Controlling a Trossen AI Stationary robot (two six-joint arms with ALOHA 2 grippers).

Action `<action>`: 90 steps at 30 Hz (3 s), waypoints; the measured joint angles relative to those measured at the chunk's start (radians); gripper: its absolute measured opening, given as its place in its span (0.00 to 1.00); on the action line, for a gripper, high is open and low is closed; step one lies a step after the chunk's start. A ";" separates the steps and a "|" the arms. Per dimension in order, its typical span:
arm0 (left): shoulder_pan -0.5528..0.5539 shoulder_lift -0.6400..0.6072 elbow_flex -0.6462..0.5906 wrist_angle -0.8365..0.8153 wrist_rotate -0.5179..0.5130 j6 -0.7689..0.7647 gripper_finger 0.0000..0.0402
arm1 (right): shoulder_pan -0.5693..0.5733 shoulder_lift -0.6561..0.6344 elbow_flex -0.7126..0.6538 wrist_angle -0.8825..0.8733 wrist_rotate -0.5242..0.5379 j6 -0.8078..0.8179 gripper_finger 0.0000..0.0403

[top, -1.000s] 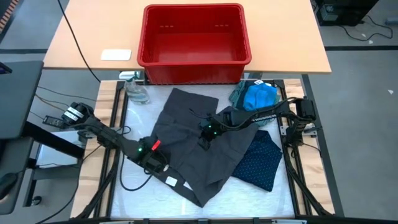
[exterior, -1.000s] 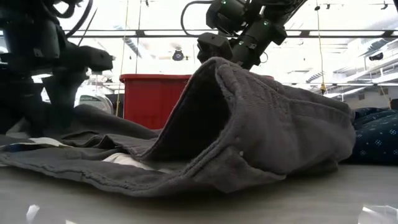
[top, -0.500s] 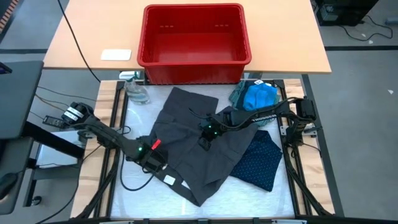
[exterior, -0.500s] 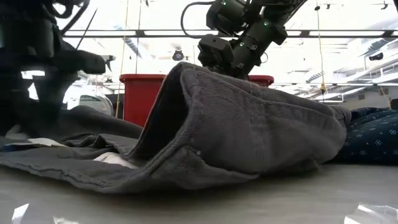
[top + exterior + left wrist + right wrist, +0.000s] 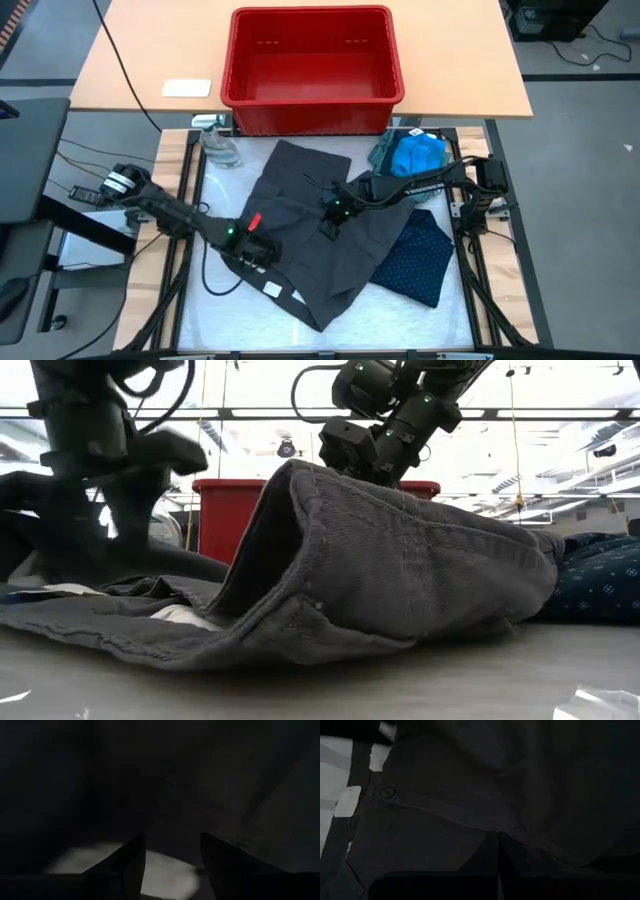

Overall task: Fold laundry
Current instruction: Fold the gray shorts

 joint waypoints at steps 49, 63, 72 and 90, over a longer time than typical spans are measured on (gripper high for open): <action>-0.141 0.027 0.172 -0.137 0.314 0.299 0.00 | -0.072 0.003 0.000 -0.034 -0.006 0.002 0.01; -0.077 0.023 0.104 -0.282 0.105 0.174 0.28 | -0.143 -0.005 -0.060 -0.174 0.222 -0.279 0.01; -0.119 -0.061 0.241 -0.207 0.007 0.367 0.34 | -0.129 -0.136 -0.076 -0.339 0.006 -0.628 0.01; -0.245 0.245 0.275 0.748 -0.120 0.761 0.35 | 0.096 0.035 -0.199 0.239 -0.321 -0.590 0.01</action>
